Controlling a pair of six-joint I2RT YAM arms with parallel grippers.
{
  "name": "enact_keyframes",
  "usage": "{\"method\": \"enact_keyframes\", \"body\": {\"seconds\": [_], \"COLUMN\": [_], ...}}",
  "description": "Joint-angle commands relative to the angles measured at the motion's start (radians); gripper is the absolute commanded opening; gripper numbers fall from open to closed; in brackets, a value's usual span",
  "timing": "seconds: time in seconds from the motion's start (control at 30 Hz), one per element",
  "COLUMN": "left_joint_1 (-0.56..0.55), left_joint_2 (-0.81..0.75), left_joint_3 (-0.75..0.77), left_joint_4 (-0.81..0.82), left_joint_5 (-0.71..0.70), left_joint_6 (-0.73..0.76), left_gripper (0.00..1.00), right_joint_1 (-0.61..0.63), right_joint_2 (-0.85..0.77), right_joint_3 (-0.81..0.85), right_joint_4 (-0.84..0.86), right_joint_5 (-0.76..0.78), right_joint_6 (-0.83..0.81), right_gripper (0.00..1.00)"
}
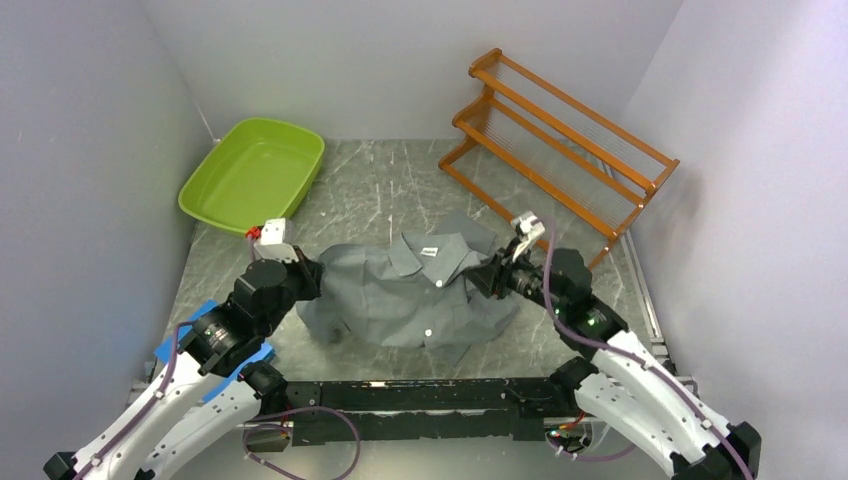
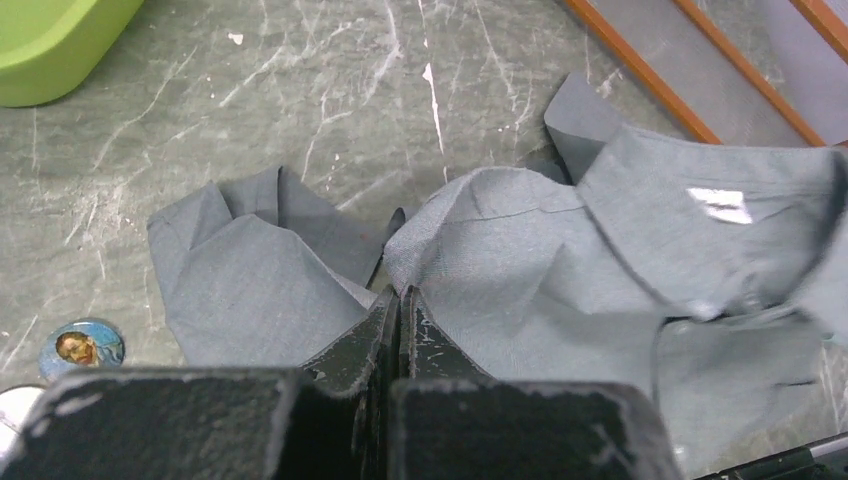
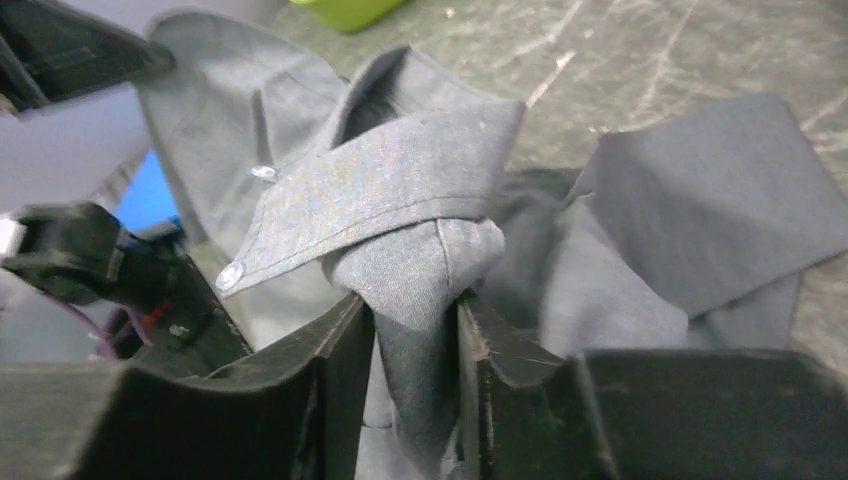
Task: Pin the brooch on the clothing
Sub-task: Flatten out the clothes at the center of the board.
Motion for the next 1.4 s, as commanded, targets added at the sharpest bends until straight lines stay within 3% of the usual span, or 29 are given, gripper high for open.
{"method": "enact_keyframes", "body": {"seconds": [0.0, 0.13, 0.3, 0.47, 0.57, 0.73, 0.9, 1.13, 1.37], "left_joint_1": [-0.003, -0.002, -0.002, -0.003, -0.002, -0.001, -0.003, -0.002, -0.001], "left_joint_2": [0.003, -0.023, -0.058, -0.086, -0.089, -0.076, -0.057, -0.050, -0.024], "left_joint_3": [-0.014, -0.069, -0.105, -0.112, -0.119, -0.118, -0.098, -0.097, -0.101], "left_joint_4": [-0.007, -0.099, -0.187, -0.214, -0.220, -0.224, -0.230, -0.221, -0.179], "left_joint_5": [-0.034, -0.081, -0.084, -0.067, -0.059, -0.059, -0.061, -0.086, -0.079], "left_joint_6": [-0.023, -0.148, -0.243, -0.259, -0.266, -0.270, -0.262, -0.268, -0.248], "left_gripper": [0.03, 0.03, 0.03, 0.03, 0.03, 0.03, 0.03, 0.03, 0.03], "right_joint_1": [0.007, 0.007, 0.006, 0.004, 0.003, -0.025, -0.051, -0.066, -0.063], "right_joint_2": [-0.055, -0.032, -0.059, 0.002, 0.134, 0.404, 0.650, 0.805, 0.915], "right_joint_3": [-0.214, -0.325, -0.280, -0.125, 0.002, 0.134, 0.269, 0.260, 0.191], "right_joint_4": [0.094, 0.135, 0.104, 0.120, 0.116, 0.152, -0.025, -0.076, 0.108], "right_joint_5": [0.010, -0.132, -0.110, -0.102, -0.114, -0.222, -0.237, -0.322, -0.481], "right_joint_6": [0.055, 0.154, 0.131, 0.050, 0.030, 0.088, 0.063, 0.098, 0.201], "right_gripper": [0.48, 0.69, 0.92, 0.99, 0.99, 0.88, 0.72, 0.60, 0.55]}}
